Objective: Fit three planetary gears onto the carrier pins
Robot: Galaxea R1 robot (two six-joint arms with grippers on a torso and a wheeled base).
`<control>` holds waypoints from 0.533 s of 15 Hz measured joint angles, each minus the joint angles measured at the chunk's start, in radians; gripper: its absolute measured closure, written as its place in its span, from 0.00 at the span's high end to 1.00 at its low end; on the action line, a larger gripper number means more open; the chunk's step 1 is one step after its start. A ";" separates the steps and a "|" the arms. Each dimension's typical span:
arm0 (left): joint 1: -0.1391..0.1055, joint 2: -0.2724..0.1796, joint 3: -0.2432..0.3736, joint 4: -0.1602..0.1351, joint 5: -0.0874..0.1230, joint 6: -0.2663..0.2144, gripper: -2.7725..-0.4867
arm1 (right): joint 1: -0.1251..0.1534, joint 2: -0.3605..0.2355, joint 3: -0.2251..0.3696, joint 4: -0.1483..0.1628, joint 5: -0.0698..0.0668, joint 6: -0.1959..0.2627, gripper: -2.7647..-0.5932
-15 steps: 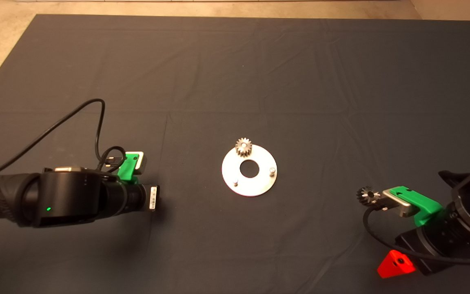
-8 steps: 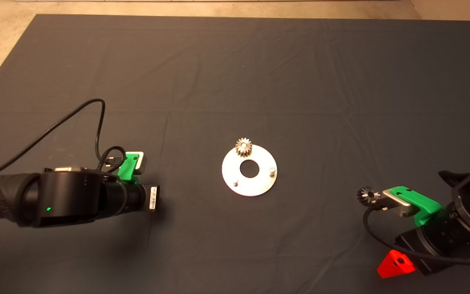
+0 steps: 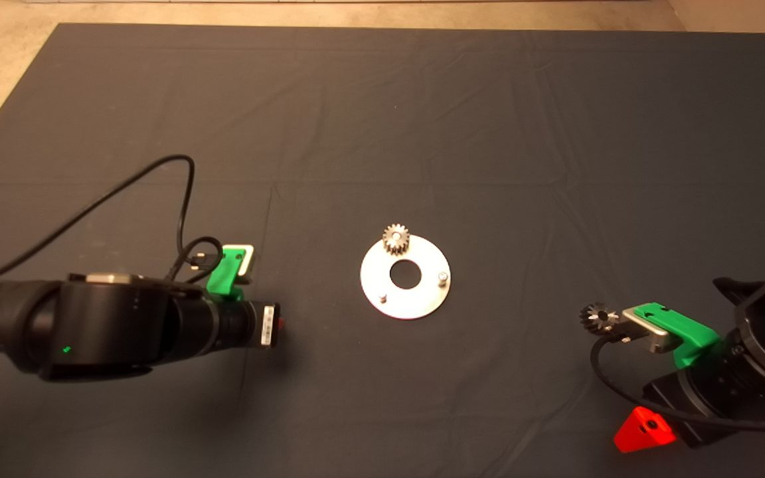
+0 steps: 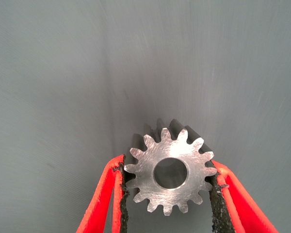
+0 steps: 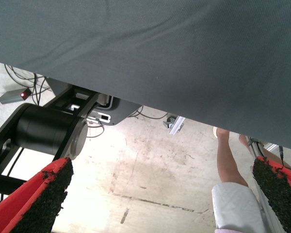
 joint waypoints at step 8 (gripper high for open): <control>-0.036 0.201 0.013 -0.084 0.072 -0.082 0.15 | 0.000 0.000 0.000 0.000 0.001 0.000 1.00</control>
